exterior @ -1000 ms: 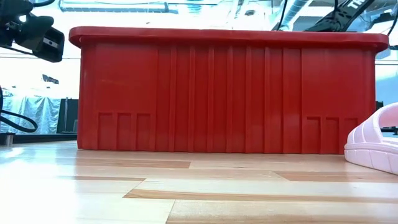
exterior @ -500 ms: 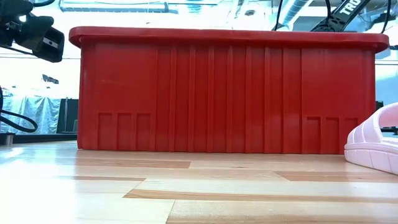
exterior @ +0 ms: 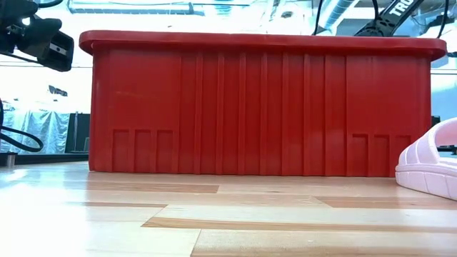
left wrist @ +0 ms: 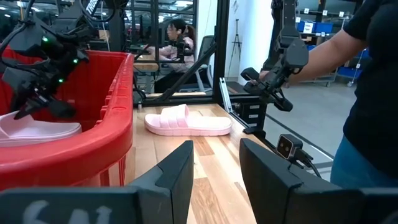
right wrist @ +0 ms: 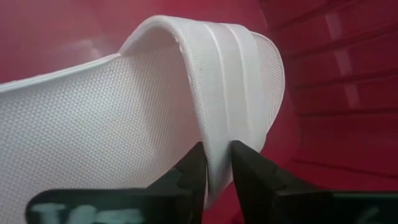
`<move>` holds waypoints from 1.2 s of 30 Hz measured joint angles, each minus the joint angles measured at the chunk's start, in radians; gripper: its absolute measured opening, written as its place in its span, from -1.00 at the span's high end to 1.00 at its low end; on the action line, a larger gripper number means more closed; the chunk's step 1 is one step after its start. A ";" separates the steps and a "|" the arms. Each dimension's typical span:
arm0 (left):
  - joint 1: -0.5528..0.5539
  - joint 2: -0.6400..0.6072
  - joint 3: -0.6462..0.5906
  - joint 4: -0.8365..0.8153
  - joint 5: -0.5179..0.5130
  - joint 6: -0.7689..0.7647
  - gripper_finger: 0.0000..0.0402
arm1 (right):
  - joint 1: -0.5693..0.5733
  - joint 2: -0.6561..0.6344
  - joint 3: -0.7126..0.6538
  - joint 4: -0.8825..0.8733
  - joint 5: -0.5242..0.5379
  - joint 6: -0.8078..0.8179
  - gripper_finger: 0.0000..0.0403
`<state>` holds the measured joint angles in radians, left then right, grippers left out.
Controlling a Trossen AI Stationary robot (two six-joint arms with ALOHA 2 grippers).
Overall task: Pick and place slides into bin
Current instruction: Put the left pink slipper into the red bin, then put the pink slipper into the red bin
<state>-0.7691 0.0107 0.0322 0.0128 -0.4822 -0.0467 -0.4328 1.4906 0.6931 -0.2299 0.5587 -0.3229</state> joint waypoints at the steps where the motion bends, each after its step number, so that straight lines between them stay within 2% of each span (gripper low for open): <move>1: 0.000 0.000 0.000 0.000 0.000 0.000 0.40 | 0.000 0.000 0.010 -0.018 -0.006 0.000 0.66; 7: 0.000 0.000 0.000 0.000 0.000 -0.001 0.40 | 0.000 0.000 0.058 -0.087 -0.026 -0.013 0.52; 14: 0.000 0.000 0.000 0.000 0.000 0.002 0.40 | 0.008 0.000 0.094 -0.165 -0.038 -0.028 0.26; 20: 0.000 0.000 0.000 0.000 0.000 0.000 0.40 | 0.031 -0.063 0.124 -0.183 -0.037 -0.053 0.10; 30: 0.000 0.000 0.000 0.000 0.000 -0.001 0.40 | 0.042 -0.262 0.249 -0.181 -0.005 -0.054 0.07; 36: 0.000 0.000 0.000 0.000 0.000 0.003 0.40 | 0.129 -0.369 0.365 -0.190 -0.025 -0.079 0.12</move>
<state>-0.7692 0.0109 0.0322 0.0128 -0.4820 -0.0441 -0.3041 1.1212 1.0581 -0.4194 0.5334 -0.4019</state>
